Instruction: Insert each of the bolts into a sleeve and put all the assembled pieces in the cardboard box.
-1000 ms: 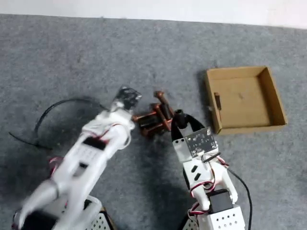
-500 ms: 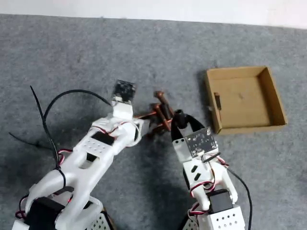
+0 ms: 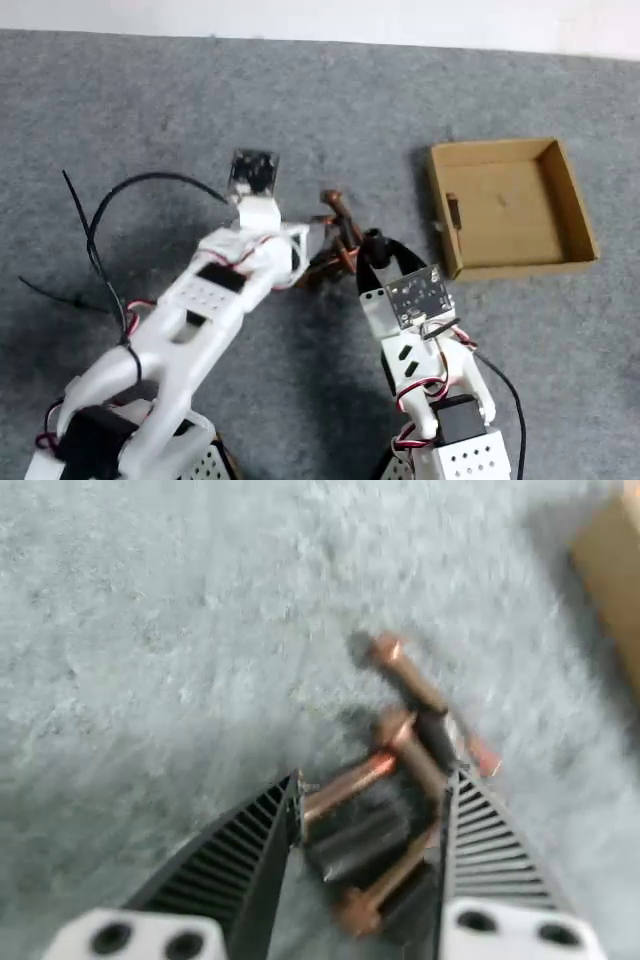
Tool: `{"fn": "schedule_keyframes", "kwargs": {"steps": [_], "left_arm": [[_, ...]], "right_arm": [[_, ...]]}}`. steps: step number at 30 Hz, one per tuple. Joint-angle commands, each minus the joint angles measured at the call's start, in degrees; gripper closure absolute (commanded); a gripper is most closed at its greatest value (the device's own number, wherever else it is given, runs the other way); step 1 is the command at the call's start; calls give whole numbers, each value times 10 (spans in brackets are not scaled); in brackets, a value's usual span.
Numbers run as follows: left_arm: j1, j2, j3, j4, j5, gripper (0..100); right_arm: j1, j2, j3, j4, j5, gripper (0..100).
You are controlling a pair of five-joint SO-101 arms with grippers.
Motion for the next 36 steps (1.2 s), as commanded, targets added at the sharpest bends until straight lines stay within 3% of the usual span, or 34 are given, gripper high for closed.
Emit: {"fn": "schedule_keyframes", "kwargs": {"steps": [1,9,14,19,28,36], "left_arm": [[18,46,-116,33,77,783],[46,182,-183,38,174,783],[46,188,-179,39,175,792],[43,189,-183,37,174,864],[68,196,-181,37,173,853],[79,299,-249,40,173,852]], "right_arm": [[6,-7,67,0,1,994],[6,-7,67,0,1,994],[5,-8,67,0,1,994],[5,-8,67,0,1,994],[5,-9,67,0,1,994],[5,-9,67,0,1,994]]}}
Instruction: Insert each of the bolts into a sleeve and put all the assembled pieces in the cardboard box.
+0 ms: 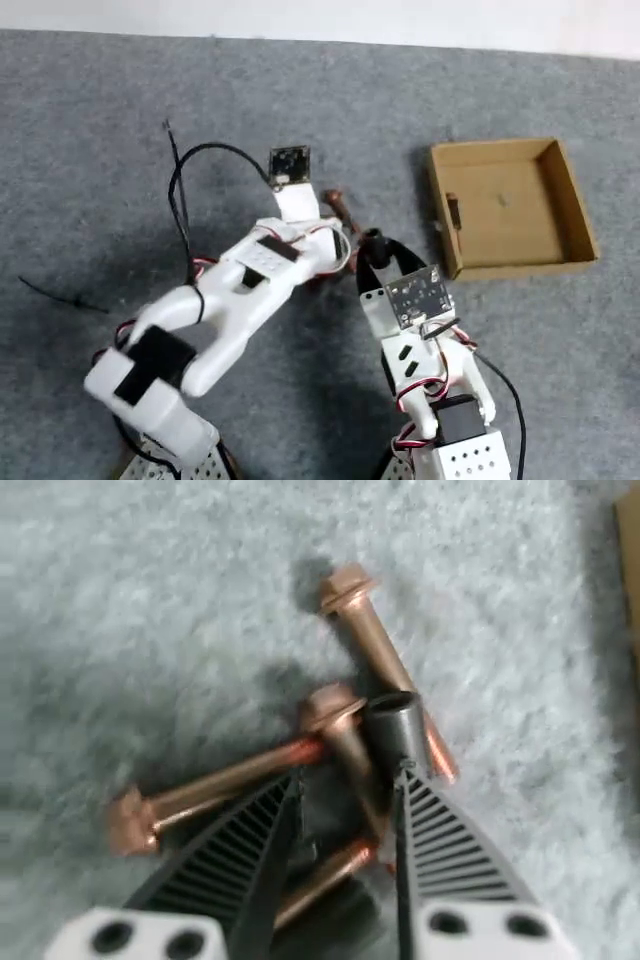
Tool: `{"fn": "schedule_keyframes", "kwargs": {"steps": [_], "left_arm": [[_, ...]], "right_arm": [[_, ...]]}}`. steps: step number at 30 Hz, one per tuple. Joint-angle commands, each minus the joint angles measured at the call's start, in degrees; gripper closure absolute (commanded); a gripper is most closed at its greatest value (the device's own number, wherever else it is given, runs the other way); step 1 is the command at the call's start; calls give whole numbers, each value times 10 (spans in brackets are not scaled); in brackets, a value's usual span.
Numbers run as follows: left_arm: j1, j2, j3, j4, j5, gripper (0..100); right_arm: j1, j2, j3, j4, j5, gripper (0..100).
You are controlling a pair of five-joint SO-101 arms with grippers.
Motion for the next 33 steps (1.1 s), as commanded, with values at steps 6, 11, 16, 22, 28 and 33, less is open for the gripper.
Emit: {"fn": "schedule_keyframes", "kwargs": {"steps": [6,11,16,22,28,33], "left_arm": [[12,51,-68,2,4,852],[36,53,-68,2,4,852],[35,55,-72,3,4,852],[35,57,-72,3,4,852],[36,121,-139,62,4,853],[40,155,-222,178,5,855]], "right_arm": [[5,-9,67,0,1,994],[5,-10,67,0,1,994],[5,-10,67,0,1,994],[5,-10,67,0,1,994],[5,-10,67,0,1,994],[6,-10,67,0,1,994]]}}
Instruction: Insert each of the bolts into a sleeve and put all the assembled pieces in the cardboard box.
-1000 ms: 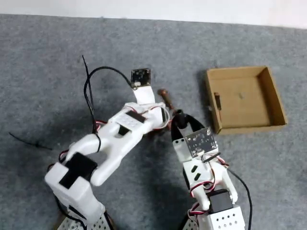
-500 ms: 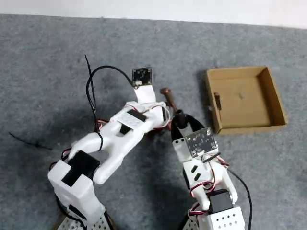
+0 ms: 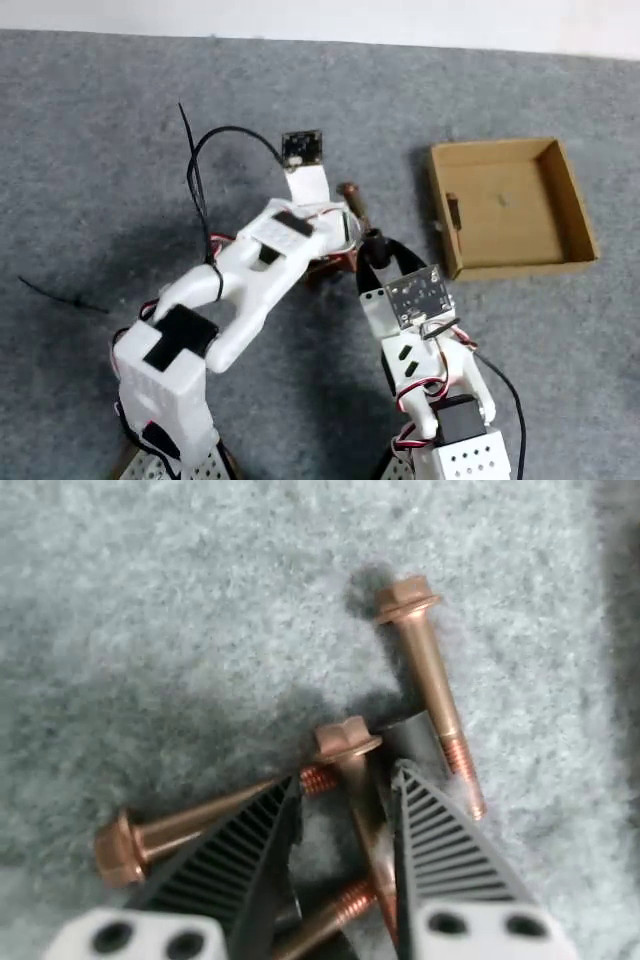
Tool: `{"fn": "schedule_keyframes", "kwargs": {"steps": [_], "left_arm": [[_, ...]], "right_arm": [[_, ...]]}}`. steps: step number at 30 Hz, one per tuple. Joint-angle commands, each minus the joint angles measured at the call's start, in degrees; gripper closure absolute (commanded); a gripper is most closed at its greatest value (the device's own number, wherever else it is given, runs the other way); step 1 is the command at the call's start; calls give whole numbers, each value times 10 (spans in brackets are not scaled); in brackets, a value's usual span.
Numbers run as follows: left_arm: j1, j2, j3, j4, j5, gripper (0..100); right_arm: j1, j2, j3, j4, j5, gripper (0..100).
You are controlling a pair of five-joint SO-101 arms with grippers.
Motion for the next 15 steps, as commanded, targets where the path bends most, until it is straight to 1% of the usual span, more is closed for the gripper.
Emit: {"fn": "schedule_keyframes", "kwargs": {"steps": [1,4,12,15], "left_arm": [[21,33,-70,91,5,856],[22,34,-76,106,5,856],[28,34,-73,110,4,857],[28,34,-79,134,4,857]], "right_arm": [[6,-10,67,0,1,994],[6,-10,67,0,1,994],[6,-10,67,0,1,994],[6,-10,67,0,1,994]]}}
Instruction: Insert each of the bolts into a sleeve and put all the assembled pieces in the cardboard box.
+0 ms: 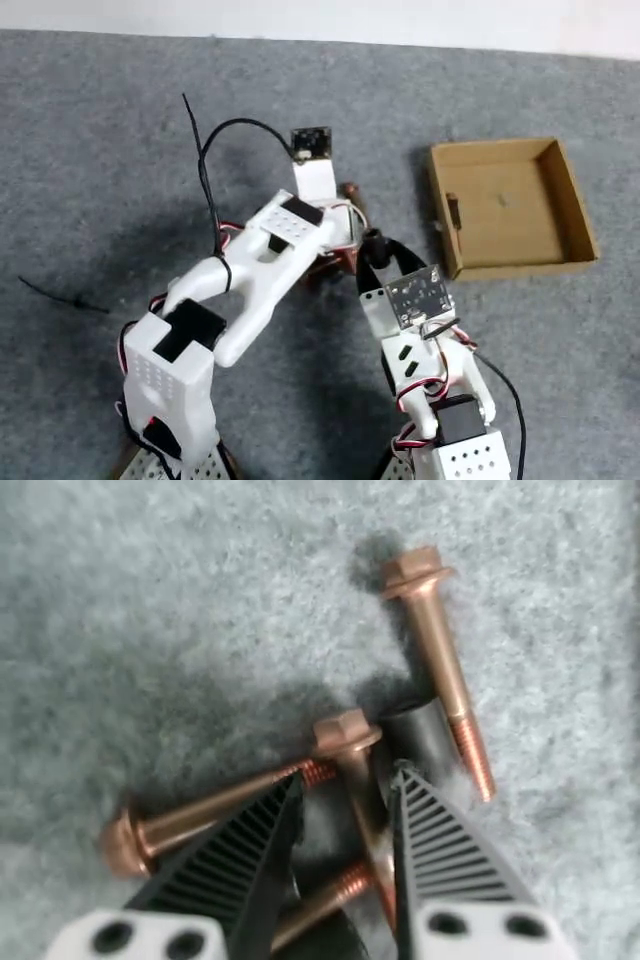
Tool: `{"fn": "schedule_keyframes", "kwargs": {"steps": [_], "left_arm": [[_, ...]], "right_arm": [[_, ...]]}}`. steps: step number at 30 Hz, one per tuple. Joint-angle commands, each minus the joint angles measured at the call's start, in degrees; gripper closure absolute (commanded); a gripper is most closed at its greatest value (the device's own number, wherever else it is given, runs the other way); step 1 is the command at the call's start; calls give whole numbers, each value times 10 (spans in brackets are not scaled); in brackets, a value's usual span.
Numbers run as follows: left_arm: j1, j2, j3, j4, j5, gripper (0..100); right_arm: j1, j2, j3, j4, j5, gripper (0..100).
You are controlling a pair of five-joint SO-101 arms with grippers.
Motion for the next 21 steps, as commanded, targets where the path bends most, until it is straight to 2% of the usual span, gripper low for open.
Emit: {"fn": "schedule_keyframes", "kwargs": {"steps": [1,21], "left_arm": [[18,7,-9,40,4,857],[13,7,-9,47,5,857]], "right_arm": [[6,-10,67,0,1,994],[6,-10,67,0,1,994]]}}
